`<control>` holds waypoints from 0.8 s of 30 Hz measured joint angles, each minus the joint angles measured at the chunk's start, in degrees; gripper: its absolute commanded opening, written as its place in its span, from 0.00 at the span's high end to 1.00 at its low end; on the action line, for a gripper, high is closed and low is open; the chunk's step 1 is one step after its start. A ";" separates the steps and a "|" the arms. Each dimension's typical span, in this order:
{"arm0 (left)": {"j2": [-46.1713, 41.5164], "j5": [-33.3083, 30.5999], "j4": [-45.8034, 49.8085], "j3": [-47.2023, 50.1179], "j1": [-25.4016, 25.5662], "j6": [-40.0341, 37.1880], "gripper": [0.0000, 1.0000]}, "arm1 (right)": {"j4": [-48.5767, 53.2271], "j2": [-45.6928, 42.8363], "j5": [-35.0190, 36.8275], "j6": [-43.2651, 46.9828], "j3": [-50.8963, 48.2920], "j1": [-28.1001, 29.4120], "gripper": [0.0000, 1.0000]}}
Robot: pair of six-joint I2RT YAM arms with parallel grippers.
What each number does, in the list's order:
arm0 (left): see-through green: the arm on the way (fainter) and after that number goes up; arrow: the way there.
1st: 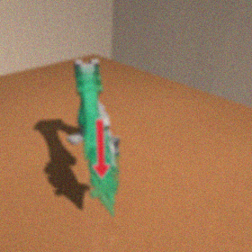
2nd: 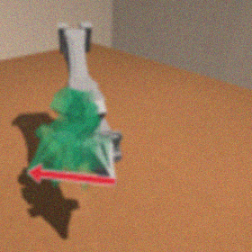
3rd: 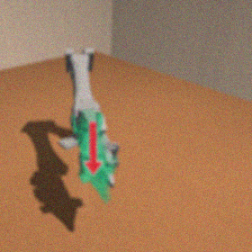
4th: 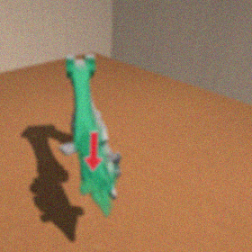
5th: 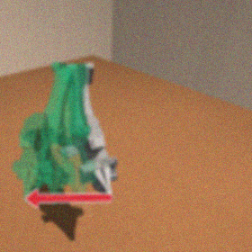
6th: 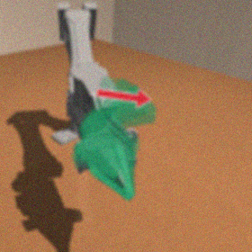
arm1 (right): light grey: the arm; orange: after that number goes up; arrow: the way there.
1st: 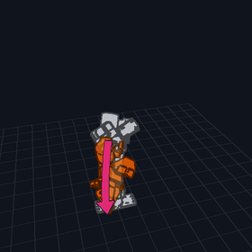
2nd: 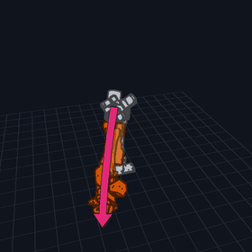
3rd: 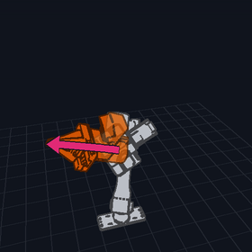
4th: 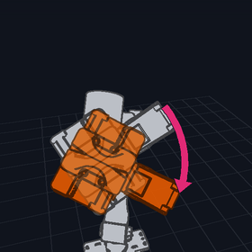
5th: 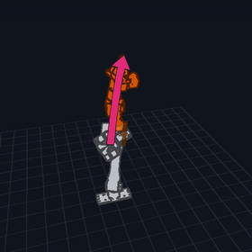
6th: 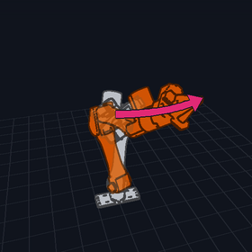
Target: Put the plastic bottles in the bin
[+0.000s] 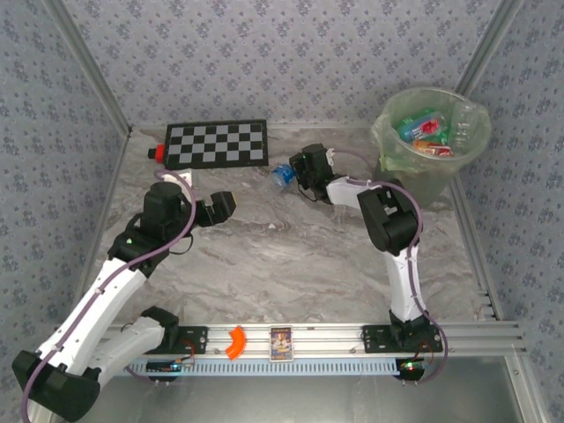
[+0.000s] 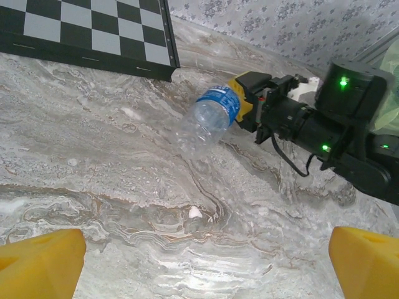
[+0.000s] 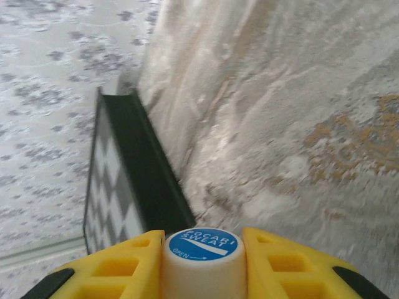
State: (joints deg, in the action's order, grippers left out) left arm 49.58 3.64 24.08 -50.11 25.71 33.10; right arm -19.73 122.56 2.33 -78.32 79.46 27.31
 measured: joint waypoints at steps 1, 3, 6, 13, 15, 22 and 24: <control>-0.20 0.00 0.02 0.00 0.00 0.00 0.00 | -0.04 -2.05 0.00 0.81 -0.90 0.24 0.68; -0.55 0.02 0.07 -0.02 0.00 0.02 0.00 | 0.04 -6.05 0.00 2.32 -2.16 0.72 0.69; -0.72 0.70 0.26 -0.61 0.00 0.00 0.00 | 0.83 -12.83 -0.04 5.05 -3.06 1.36 0.70; -0.70 3.69 0.17 -3.69 1.97 -1.05 0.00 | 8.00 -28.13 -0.90 13.18 -2.71 -0.39 0.68; -0.57 4.00 0.15 -4.52 3.21 -1.36 0.00 | 11.76 -30.99 -1.53 15.52 -1.33 -2.10 0.68; 0.59 4.52 -0.52 -5.33 7.96 -2.03 0.00 | 25.99 -41.40 -2.62 23.34 3.39 -14.10 0.67; 1.09 4.52 -0.92 -5.33 9.18 -2.19 0.00 | 29.31 -43.67 -2.56 25.22 5.18 -18.18 0.67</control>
State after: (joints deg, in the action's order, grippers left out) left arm 50.68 8.16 23.16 -55.44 34.89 30.92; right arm 9.58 78.89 -0.23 -53.10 84.64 9.13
